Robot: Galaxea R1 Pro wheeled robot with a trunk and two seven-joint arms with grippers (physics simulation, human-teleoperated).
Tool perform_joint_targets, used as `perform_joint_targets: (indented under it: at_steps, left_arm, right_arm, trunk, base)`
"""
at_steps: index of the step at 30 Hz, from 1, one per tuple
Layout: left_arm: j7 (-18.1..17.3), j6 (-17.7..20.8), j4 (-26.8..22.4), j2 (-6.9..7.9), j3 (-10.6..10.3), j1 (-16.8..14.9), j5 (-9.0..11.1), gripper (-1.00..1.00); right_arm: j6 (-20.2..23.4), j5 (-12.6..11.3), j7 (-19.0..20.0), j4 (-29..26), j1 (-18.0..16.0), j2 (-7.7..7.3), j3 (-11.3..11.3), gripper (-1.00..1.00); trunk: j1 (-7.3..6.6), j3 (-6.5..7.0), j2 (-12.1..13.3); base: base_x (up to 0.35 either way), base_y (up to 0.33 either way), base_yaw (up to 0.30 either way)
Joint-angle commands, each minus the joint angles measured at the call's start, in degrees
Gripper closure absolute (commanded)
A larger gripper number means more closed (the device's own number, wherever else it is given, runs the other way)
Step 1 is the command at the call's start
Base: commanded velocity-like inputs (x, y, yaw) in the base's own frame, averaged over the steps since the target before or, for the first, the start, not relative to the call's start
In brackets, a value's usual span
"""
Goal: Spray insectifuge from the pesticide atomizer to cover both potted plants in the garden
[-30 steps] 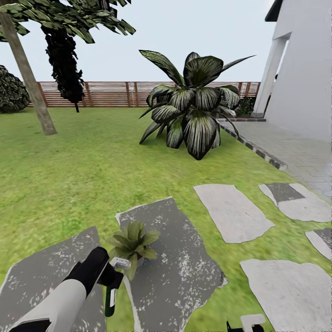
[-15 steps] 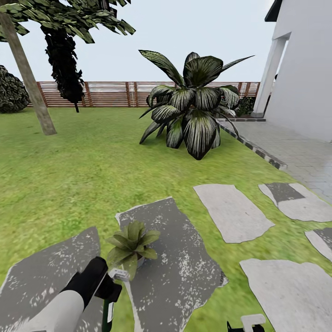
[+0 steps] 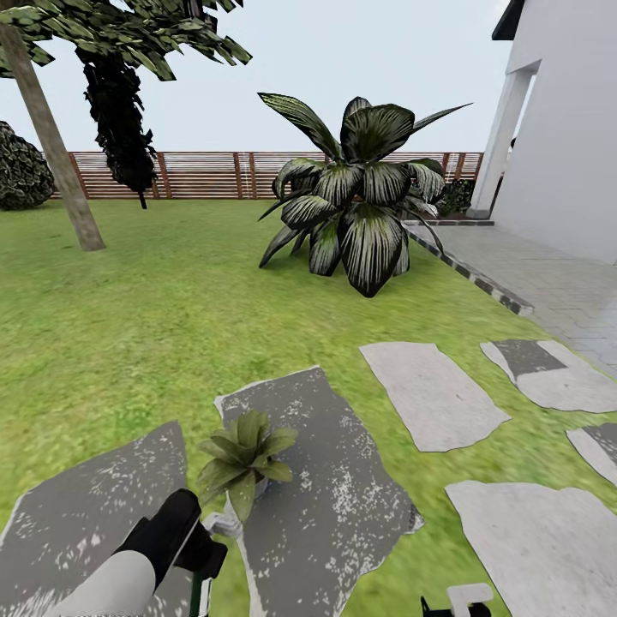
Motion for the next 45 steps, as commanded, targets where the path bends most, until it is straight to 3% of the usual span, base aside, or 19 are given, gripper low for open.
perform_joint_targets:
  at_steps: [1,8,17,19,20,23,32,35,45]
  left_arm:
    - [-0.5,0.2,-0.1,0.03,0.0,-0.1,-0.7,1.00]
    - [-1.8,0.2,-0.1,0.36,-1.0,-1.1,-0.6,1.00]
    - [-2.1,0.6,-1.0,0.90,-0.8,-1.7,-0.9,1.00]
    - [-2.2,0.5,-1.0,3.02,-0.7,-1.4,-0.7,1.00]
    - [-2.4,0.5,-0.7,5.32,-0.6,-1.1,-0.5,1.00]
    - [-4.6,0.3,-0.4,6.97,-0.9,-0.9,-0.5,1.00]
    - [-6.2,0.2,-0.5,6.54,-0.9,-1.0,-0.7,1.00]
    - [-6.3,0.2,-1.1,7.01,-0.9,-1.2,-0.7,1.00]
    - [-6.3,0.4,-3.4,6.68,-0.8,-1.8,-0.7,1.00]
  right_arm:
    - [-0.2,0.6,-0.2,0.1,0.0,-0.04,-0.3,-1.00]
    - [-0.1,0.6,-0.2,0.1,0.0,-0.02,-0.3,-1.00]
    - [-0.1,0.5,-0.3,0.1,0.0,0.00,-0.3,-1.00]
    - [-0.1,0.5,-0.3,0.1,0.0,0.00,-0.3,-1.00]
    - [-0.1,0.5,-0.3,0.1,0.0,0.00,-0.3,-1.00]
    - [-0.1,0.5,-0.3,0.1,0.0,0.02,-0.3,-1.00]
    - [-0.1,0.5,-0.3,0.1,0.0,0.09,-0.3,-1.00]
    - [-0.1,0.5,-0.2,0.1,0.0,0.09,-0.3,-1.00]
    - [-0.1,0.6,-0.2,0.1,0.0,0.33,-0.3,-1.00]
  trunk:
    - [-0.01,-0.05,0.0]
    - [-0.01,-0.05,0.0]
    - [-0.01,-0.05,0.0]
    - [-0.01,-0.05,0.0]
    - [-0.01,-0.05,0.0]
    - [-0.01,-0.05,0.0]
    - [-0.01,-0.05,0.0]
    - [-0.01,-0.05,0.0]
    - [-0.01,-0.05,0.0]
  base:
    - [0.000,0.000,0.000]
    - [0.000,0.000,0.000]
    - [0.000,0.000,0.000]
    - [0.000,0.000,0.000]
    - [0.000,0.000,-0.063]
    - [0.000,0.000,-0.183]
    - [0.000,0.000,-0.182]
    - [0.000,0.025,-0.011]
    - [-0.067,0.269,-0.067]
